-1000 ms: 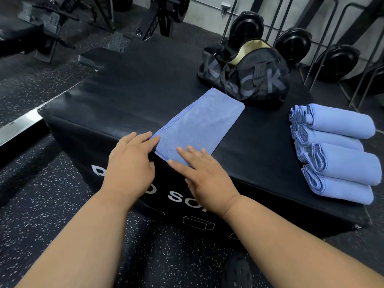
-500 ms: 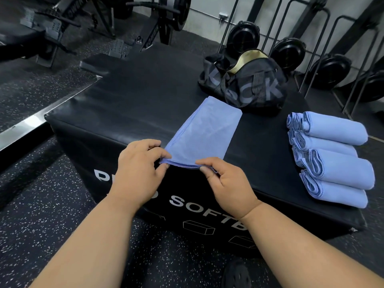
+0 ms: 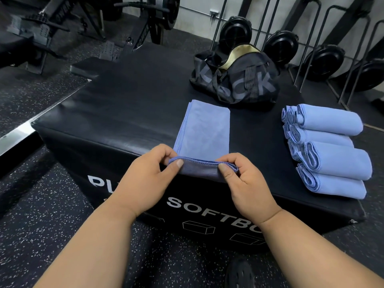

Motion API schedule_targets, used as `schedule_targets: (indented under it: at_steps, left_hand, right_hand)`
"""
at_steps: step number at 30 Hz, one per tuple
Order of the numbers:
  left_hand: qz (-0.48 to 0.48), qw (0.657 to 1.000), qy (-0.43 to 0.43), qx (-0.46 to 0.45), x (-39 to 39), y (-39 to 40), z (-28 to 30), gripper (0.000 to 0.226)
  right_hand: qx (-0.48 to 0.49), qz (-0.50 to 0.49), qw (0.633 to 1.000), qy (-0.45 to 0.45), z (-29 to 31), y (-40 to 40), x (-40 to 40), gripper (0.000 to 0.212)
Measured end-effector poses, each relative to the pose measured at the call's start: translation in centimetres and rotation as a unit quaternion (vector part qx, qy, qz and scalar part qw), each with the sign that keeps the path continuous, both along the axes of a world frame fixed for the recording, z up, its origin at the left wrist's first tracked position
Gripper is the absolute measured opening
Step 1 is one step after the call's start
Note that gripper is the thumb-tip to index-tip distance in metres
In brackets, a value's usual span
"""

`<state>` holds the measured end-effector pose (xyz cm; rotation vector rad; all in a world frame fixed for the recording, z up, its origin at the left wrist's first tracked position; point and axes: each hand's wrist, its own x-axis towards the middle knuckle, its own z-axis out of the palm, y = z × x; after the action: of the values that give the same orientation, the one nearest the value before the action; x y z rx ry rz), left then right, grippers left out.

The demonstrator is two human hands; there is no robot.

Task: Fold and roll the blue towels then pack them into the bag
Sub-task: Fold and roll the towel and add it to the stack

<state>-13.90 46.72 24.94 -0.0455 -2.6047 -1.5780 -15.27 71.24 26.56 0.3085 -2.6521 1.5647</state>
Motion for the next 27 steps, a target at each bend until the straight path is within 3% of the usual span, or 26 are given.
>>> schedule_targets:
  at_steps: [7, 12, 20, 27]
  left_hand:
    - [0.052, 0.998, -0.018, 0.0, -1.7, 1.2, -0.5, 0.01]
    - [0.054, 0.996, -0.042, 0.056, -2.1, 2.2, -0.5, 0.012]
    - [0.092, 0.993, -0.035, 0.067, -2.4, 2.9, -0.5, 0.013]
    - [0.066, 0.992, -0.051, 0.091, -2.5, 2.9, -0.3, 0.021]
  right_hand:
    - [-0.013, -0.056, 0.998, -0.04, -0.3, 0.9, -0.9, 0.009]
    - [0.0, -0.048, 0.997, -0.059, -0.6, 0.8, -1.4, 0.006]
    - [0.007, -0.064, 0.995, -0.079, -0.8, 1.2, -2.3, 0.003]
    - [-0.043, -0.083, 0.99, -0.106, -0.6, 1.1, -3.2, 0.005]
